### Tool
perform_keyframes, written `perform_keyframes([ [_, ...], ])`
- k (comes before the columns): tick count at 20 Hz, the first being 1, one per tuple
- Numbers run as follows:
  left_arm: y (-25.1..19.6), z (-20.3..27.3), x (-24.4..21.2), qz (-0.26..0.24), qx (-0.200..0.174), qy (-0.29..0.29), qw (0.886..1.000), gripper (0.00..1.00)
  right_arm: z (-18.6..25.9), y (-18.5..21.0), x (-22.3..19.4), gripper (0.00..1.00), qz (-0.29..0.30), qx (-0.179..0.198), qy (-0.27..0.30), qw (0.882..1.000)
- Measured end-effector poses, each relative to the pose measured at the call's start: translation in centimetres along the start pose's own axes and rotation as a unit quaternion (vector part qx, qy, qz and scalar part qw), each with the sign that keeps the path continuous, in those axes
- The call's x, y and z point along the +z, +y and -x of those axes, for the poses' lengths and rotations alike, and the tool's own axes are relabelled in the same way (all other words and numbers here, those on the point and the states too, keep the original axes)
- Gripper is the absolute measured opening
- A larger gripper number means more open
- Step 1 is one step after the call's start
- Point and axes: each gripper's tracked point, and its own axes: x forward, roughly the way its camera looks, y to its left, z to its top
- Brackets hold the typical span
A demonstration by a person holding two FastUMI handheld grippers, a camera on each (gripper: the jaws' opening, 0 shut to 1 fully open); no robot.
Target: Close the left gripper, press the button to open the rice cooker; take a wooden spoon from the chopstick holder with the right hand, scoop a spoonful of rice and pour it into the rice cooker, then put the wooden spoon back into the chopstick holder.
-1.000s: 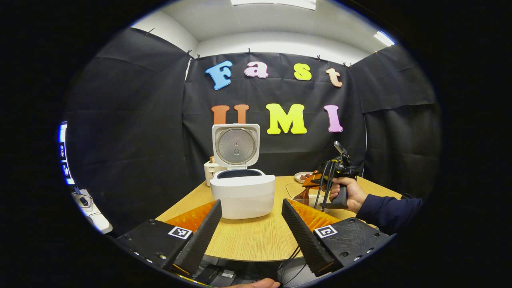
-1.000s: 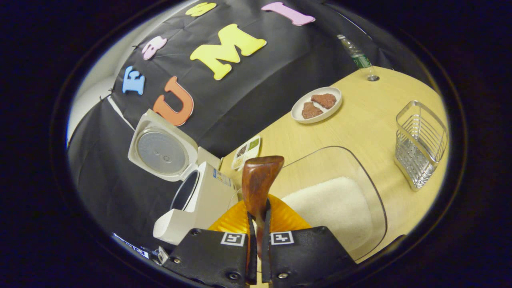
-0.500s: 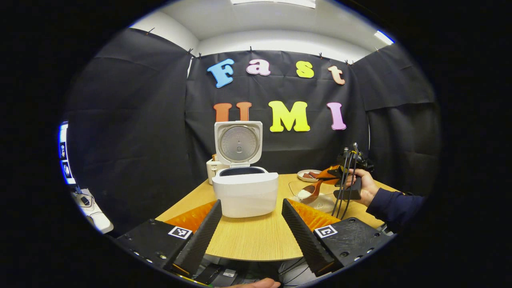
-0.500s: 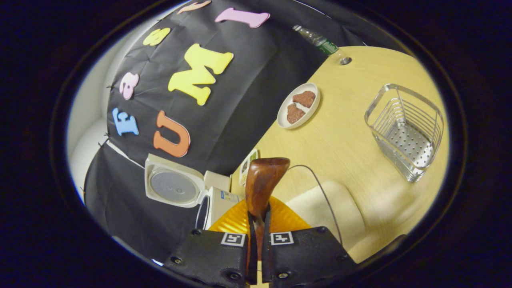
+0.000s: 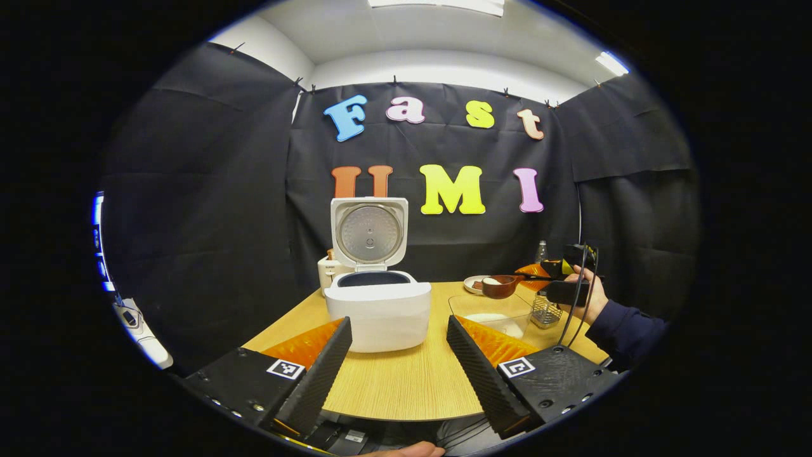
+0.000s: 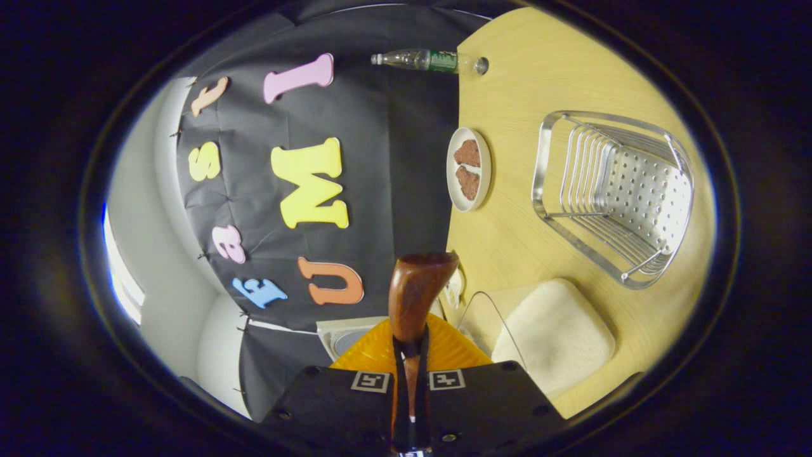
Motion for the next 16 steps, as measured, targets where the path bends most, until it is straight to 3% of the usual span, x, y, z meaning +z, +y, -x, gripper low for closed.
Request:
perform_keyframes([
  [7, 1.6, -2.1, 1.9, 0.018, 0.013, -0.003, 1.000, 0.96, -1.7, 3.6, -0.6, 0.09, -0.033, 0.029, 0.021, 0.999],
  [11, 3.0, -4.2, 3.4, 0.017, 0.022, -0.010, 1.000, 0.95, -5.1, 3.9, -1.4, 0.09, -0.042, 0.004, 0.020, 0.999],
  [16, 4.6, -6.3, 3.0, 0.013, 0.032, 0.000, 0.999, 0.95, -8.5, 6.4, -3.8, 0.09, -0.007, 0.007, 0.048, 0.999],
])
